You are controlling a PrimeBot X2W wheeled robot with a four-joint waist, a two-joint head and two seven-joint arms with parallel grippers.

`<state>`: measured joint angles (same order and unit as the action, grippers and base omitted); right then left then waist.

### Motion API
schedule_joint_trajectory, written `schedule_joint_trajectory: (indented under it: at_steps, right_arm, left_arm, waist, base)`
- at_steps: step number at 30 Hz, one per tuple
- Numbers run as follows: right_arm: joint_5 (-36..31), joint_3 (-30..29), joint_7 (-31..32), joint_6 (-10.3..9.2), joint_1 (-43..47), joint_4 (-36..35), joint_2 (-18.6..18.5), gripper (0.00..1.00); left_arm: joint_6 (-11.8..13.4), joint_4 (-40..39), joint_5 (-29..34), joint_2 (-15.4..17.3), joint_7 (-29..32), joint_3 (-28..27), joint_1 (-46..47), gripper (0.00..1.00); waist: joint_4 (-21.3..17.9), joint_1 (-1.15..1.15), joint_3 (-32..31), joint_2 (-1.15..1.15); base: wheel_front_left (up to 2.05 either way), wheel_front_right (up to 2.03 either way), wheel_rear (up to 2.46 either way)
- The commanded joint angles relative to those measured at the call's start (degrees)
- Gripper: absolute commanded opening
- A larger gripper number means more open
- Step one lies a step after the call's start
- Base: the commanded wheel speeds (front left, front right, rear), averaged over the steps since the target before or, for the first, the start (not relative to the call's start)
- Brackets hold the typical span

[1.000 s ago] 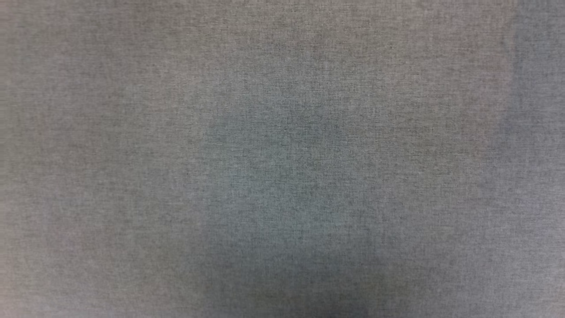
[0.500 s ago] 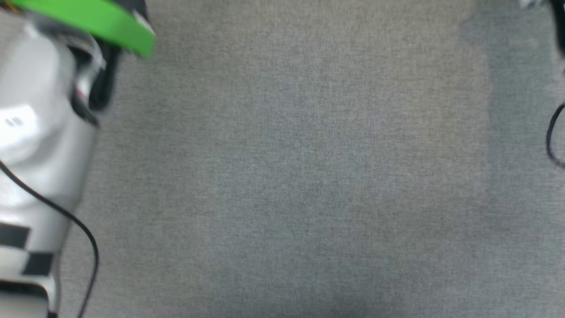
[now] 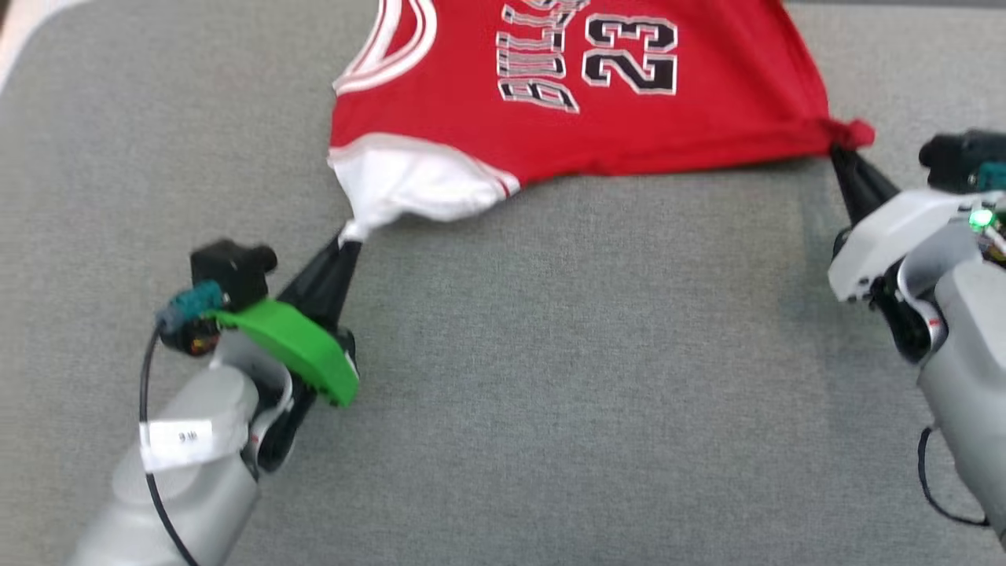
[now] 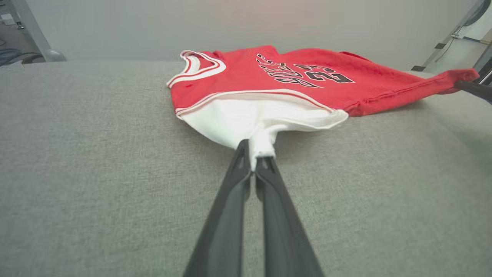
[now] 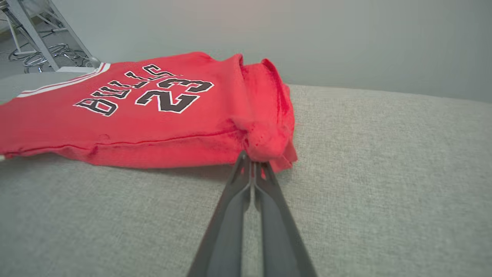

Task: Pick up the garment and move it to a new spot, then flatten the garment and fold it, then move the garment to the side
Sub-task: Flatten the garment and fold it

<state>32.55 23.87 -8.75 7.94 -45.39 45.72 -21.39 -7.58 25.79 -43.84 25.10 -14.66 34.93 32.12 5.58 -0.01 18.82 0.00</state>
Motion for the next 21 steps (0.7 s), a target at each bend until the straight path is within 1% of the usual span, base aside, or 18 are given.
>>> schedule_joint_trajectory:
  at_steps: [1,5,10,16,21]
  right_arm:
    - [1.82,0.03,0.48,-0.45,2.09,-0.51,-0.17,0.0]
    - [6.2,-0.33,1.33,-0.45,6.34,-1.48,-0.12,0.0]
    - [10.96,0.79,2.9,-0.45,11.98,-4.35,-0.76,0.0]
    - [16.84,1.72,5.91,-0.45,19.11,-9.66,-3.04,0.0]
    - [21.35,2.28,9.03,-0.45,25.61,-14.91,-5.45,0.0]
  left_arm:
    - [0.09,0.43,-0.01,0.39,-0.33,0.41,-1.9,0.0]
    - [0.09,0.59,-0.48,1.15,-0.34,1.66,-5.4,0.0]
    - [0.09,-0.75,-1.58,2.13,-0.34,2.0,-10.08,0.0]
    - [0.09,-3.47,-2.31,4.31,-0.31,4.41,-15.17,0.0]
    - [0.09,-6.3,-4.13,6.46,1.47,6.16,-19.18,0.0]
  waist:
    - [0.55,0.01,-3.5,0.0]
    - [0.62,0.01,-5.8,0.0]
    - [0.64,0.01,-8.6,0.0]
    - [1.02,0.01,-11.32,0.0]
    - [1.31,0.01,-14.05,0.0]
  base:
    - [0.0,0.0,0.0]
    - [0.0,0.0,0.0]
    - [0.0,0.0,0.0]
    - [0.0,0.0,0.0]
    - [0.0,0.0,0.0]
